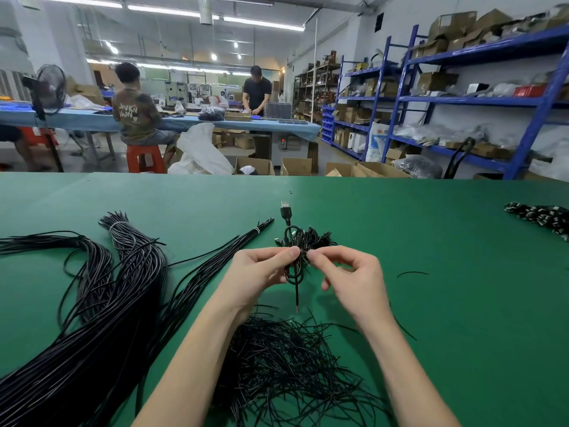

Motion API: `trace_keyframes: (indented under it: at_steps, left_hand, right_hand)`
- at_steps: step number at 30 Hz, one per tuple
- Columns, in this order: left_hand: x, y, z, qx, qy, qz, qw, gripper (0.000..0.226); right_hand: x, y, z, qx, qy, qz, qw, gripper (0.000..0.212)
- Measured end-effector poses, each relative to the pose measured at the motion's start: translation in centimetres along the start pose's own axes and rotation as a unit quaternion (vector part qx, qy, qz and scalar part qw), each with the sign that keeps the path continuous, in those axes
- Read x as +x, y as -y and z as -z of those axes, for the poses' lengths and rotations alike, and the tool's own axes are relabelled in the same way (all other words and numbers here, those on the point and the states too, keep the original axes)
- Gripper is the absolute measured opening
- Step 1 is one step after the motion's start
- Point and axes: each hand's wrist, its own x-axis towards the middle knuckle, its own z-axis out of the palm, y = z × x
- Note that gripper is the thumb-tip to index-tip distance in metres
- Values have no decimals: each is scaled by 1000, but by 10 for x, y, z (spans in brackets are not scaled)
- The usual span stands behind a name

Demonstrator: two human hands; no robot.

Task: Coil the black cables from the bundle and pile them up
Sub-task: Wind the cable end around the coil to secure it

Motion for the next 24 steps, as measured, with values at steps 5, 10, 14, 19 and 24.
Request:
trace_keyframes:
  at_steps: [5,10,14,19,24]
  left_hand:
    - [0,0,-3,-69,25,62,995,31]
    - [-1,1,-2,-83,45,82,992,22]
    - [-1,4,-3,-95,53,91,990,17]
    - [2,6,-5,-112,65,101,986,19]
    - [3,10,-7,-100,36,40,993,23]
  right_hand:
    - [0,-6,9,-172,-25,260,950,7]
    - [2,-7,11,-177,-3,301,937,11]
    - [3,-11,10,-159,18,282,946,6]
    - [3,-8,13,-140,-22,308,941,3]
    - [-2,-6,-3,-68,-54,182,980,12]
